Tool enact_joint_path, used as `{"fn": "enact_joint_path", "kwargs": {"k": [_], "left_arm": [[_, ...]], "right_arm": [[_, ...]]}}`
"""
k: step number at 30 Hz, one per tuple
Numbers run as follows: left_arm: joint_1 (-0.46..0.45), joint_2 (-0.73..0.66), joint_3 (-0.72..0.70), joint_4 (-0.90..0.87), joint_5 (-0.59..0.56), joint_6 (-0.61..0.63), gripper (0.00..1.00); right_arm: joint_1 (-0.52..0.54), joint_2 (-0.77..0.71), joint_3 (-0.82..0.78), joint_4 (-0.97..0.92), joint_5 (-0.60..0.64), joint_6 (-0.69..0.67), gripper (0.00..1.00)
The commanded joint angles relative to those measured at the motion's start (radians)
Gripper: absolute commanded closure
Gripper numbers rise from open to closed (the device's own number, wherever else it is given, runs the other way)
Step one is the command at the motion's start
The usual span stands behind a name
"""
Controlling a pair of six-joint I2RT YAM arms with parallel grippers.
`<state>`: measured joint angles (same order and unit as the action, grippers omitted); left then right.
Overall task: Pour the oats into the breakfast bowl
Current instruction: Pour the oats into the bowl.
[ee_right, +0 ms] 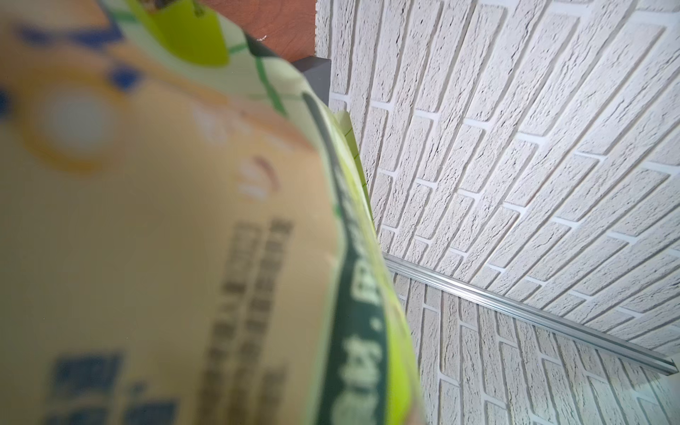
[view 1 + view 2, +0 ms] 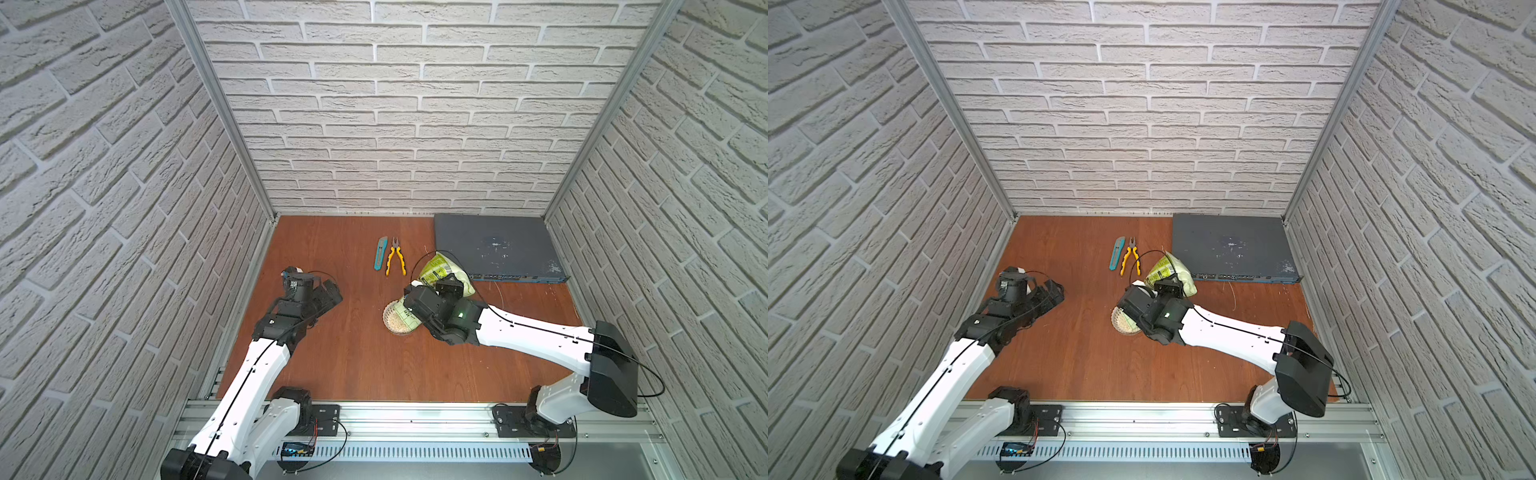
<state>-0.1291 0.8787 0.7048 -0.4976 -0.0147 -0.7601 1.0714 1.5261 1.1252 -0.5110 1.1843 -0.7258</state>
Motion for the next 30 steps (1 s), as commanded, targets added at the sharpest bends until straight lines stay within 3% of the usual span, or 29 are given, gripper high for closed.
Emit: {"fn": "enact_joint_path", "kwargs": {"k": [1, 9, 20, 30], "left_arm": [[0.010, 0.001, -0.002, 0.021, 0.007, 0.000, 0.02], [0.012, 0.005, 0.002, 0.024, 0.008, 0.004, 0.02], [0.014, 0.010, 0.002, 0.027, 0.011, 0.001, 0.02], [0.014, 0.006, 0.001, 0.027, 0.016, 0.002, 0.02]], "right_arm": [[0.010, -0.005, 0.047, 0.099, 0.121, 0.004, 0.96], [0.004, -0.060, 0.068, 0.110, 0.094, 0.018, 0.96], [0.009, 0.015, 0.045, 0.081, 0.126, 0.014, 0.96], [-0.009, -0.093, 0.073, 0.080, 0.052, 0.072, 0.96]]}}
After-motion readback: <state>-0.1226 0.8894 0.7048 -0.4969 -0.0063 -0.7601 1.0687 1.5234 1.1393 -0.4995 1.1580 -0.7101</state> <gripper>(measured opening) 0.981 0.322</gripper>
